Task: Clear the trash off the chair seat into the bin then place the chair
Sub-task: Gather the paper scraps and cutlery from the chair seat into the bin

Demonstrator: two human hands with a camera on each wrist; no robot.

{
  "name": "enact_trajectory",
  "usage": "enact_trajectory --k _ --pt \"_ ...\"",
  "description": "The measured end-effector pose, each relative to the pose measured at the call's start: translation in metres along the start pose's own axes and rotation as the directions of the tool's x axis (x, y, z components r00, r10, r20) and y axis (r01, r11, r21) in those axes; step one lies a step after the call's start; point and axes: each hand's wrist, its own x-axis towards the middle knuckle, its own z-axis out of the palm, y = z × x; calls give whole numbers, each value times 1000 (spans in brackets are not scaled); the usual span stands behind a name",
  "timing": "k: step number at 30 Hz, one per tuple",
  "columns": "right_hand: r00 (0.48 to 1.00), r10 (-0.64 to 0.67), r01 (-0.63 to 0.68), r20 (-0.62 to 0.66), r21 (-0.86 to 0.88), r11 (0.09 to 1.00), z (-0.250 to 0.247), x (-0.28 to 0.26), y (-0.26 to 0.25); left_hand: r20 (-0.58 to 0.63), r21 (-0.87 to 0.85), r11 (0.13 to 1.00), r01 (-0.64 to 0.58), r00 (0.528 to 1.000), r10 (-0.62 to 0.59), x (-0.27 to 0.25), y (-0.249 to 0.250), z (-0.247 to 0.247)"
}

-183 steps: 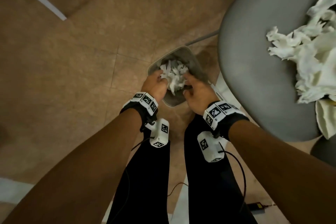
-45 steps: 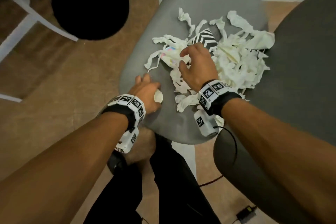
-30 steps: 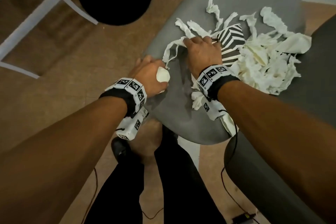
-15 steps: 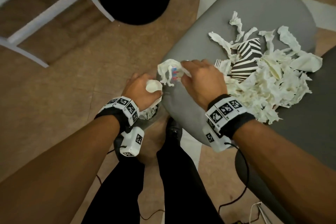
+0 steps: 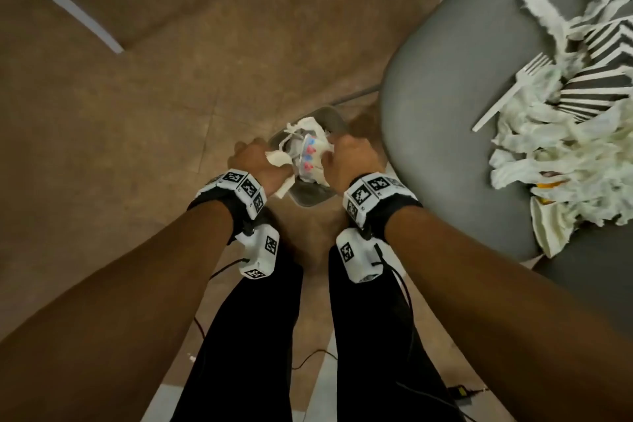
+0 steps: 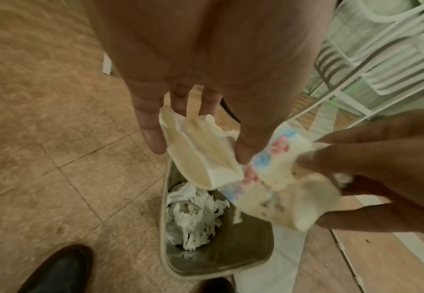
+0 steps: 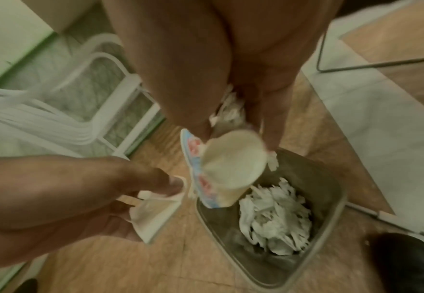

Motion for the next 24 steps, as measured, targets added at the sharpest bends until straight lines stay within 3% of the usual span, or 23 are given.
enact_trajectory --k 3,7,10,13,18,21,24 --pt "996 -21 24 85 -40 999 16 14 4 19 -68 997 -37 999 38 9 -4 12" --pt "996 -49 53 79 -53 997 16 21 16 28 -56 993 -100 994 102 10 1 21" --pt "990 -55 59 133 -28 998 12 18 24 27 -50 996 -74 997 75 4 13 20" --pt "985 -82 78 154 31 996 1 8 29 51 63 998 -15 999 12 -3 24 12" --pt "981 -169 151 95 169 974 -41 -15 34 -26 186 973 -137 989 144 -17 68 -17" --pt "969 -247 241 1 220 945 -82 -29 45 -144 170 956 -240 953 265 -19 114 -32" --pt "960 -243 274 -140 283 919 -130 -36 77 -248 179 898 -401 865 436 -21 178 -28"
